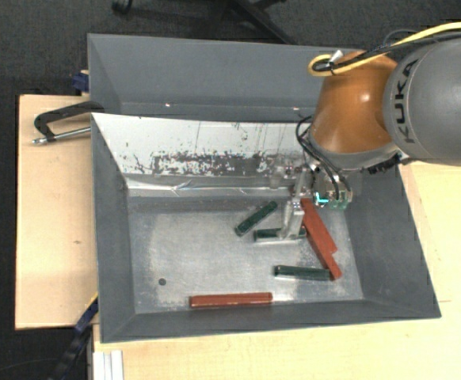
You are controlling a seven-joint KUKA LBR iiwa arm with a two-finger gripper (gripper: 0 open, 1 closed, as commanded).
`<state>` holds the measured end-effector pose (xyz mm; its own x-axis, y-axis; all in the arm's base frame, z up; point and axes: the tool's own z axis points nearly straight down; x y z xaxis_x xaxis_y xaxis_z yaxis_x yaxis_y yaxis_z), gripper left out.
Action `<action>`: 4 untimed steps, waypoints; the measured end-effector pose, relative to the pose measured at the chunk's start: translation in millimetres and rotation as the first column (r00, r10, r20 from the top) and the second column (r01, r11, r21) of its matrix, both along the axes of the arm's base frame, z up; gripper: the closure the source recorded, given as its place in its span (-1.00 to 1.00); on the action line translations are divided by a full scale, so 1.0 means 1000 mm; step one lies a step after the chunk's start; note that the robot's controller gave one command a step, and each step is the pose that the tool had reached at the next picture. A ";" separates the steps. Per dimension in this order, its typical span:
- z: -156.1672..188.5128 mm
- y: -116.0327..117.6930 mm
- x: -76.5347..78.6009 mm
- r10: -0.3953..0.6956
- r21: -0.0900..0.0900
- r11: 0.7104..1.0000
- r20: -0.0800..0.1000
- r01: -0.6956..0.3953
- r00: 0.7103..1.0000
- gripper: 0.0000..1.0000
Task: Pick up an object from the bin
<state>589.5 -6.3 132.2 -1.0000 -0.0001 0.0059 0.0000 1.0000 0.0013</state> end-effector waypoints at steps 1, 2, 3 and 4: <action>0.003 0.000 0.001 0.000 0.000 1.000 0.005 0.000 1.000 -1.00; -0.058 0.003 -0.029 -0.006 0.000 1.000 0.009 0.006 1.000 -1.00; 0.006 -0.006 -0.027 -0.152 0.001 0.988 0.014 0.152 0.988 -1.00; -0.026 -0.010 -0.005 -0.196 0.002 0.981 0.014 0.196 0.981 -1.00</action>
Offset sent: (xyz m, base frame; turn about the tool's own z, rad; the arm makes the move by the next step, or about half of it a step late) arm -0.0319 0.0019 -0.0622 0.0063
